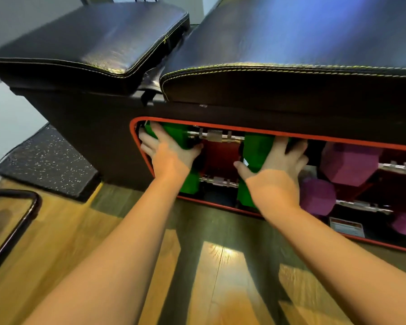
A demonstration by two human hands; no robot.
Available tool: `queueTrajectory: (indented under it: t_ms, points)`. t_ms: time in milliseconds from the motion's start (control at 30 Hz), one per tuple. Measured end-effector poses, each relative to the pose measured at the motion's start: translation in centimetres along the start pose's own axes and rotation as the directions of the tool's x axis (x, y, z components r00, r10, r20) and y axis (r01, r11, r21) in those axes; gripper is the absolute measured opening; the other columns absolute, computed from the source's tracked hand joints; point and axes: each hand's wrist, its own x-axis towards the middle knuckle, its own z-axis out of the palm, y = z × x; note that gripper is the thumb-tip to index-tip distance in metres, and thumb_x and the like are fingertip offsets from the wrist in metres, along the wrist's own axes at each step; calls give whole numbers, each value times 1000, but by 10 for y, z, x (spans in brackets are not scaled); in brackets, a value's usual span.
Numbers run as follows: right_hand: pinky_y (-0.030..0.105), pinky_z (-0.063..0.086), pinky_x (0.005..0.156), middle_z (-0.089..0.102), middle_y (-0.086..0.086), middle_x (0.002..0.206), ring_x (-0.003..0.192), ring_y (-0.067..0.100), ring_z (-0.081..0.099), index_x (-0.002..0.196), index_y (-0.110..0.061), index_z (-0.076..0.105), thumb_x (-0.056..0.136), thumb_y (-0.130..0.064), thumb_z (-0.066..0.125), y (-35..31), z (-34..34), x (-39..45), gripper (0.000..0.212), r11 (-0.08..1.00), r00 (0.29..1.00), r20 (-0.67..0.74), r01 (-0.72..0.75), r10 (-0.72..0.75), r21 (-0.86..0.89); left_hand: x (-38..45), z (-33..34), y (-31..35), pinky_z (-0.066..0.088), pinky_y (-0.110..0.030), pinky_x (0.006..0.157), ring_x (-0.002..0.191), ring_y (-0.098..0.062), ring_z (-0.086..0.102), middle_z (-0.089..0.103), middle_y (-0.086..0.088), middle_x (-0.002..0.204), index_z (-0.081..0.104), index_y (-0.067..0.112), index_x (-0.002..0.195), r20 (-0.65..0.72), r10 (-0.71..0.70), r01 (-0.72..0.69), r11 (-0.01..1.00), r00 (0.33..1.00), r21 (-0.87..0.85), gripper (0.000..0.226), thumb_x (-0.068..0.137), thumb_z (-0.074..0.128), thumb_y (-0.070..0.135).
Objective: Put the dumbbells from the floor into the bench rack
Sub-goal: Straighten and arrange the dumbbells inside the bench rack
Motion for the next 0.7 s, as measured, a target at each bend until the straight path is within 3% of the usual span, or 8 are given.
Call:
queueTrajectory:
  t_ms: [200, 367, 533, 700]
  points:
    - [53, 35, 105, 14, 30, 152, 137, 47, 20, 149, -8, 20, 75, -53, 73, -1, 5, 14, 101, 1000, 999, -48, -11, 11, 1, -1, 8, -4, 25, -42, 111, 129, -41, 27, 23, -21, 144, 18, 7, 147, -118, 32, -36, 999, 993, -35, 120, 58, 84, 51]
    - [55, 28, 109, 10, 33, 152, 138, 51, 16, 148, -12, 20, 79, -54, 69, 5, 12, 10, 94, 1000, 999, -44, 29, -30, -11, 4, 11, -9, 21, -43, 114, 132, -41, 25, 23, -21, 145, 17, 6, 148, -116, 53, -62, 995, 992, -73, 120, 58, 84, 50]
    - [52, 27, 108, 14, 33, 151, 134, 51, 21, 147, -11, 24, 77, -52, 72, 7, 12, 14, 95, 998, 994, -97, 51, -47, 43, 2, 13, -10, 30, -43, 110, 128, -39, 29, 24, -19, 144, 19, 9, 147, -155, 68, -79, 995, 986, -65, 119, 56, 80, 55]
    - [57, 30, 108, 11, 32, 152, 137, 51, 16, 147, -13, 22, 76, -49, 74, 10, 16, 12, 95, 997, 996, -78, 55, -50, 62, 6, 10, -14, 23, -40, 113, 134, -39, 23, 19, -20, 148, 12, 7, 150, -106, 103, -111, 991, 989, -71, 123, 60, 82, 53]
